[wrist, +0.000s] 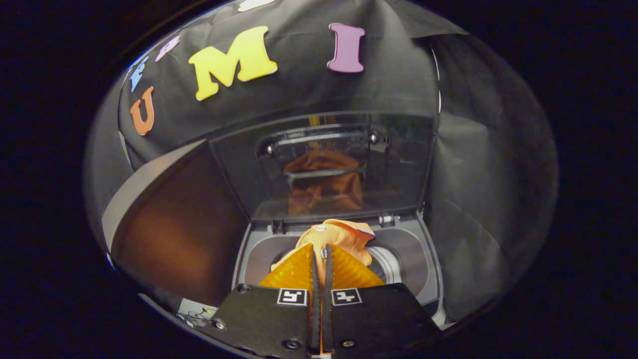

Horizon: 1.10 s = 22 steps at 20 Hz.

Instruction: Put the clothes into the washing machine and then close the washing machine lid.

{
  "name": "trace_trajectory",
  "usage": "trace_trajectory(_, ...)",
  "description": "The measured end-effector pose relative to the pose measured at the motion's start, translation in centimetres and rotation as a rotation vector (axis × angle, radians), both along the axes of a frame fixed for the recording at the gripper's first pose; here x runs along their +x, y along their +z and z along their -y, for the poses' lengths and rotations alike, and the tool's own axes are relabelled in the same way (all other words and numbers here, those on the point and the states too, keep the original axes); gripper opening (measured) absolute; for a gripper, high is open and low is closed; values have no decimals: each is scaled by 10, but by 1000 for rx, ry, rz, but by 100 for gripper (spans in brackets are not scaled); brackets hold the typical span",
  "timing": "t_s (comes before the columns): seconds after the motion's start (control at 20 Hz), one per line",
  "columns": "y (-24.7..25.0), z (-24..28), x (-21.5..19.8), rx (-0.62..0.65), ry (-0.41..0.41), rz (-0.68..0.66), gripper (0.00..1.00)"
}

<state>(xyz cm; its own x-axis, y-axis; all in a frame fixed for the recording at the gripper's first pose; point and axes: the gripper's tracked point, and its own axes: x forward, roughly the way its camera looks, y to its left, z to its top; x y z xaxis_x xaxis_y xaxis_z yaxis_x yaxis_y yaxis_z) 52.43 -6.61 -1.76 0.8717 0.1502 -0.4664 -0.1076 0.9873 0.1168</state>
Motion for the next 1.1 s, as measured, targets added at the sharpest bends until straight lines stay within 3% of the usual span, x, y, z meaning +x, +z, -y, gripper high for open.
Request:
trace_trajectory(0.55, -86, 7, -22, -26, 3, -344, 5)
trace_trajectory(1.1, -85, 11, -18, -36, -30, -368, 8)
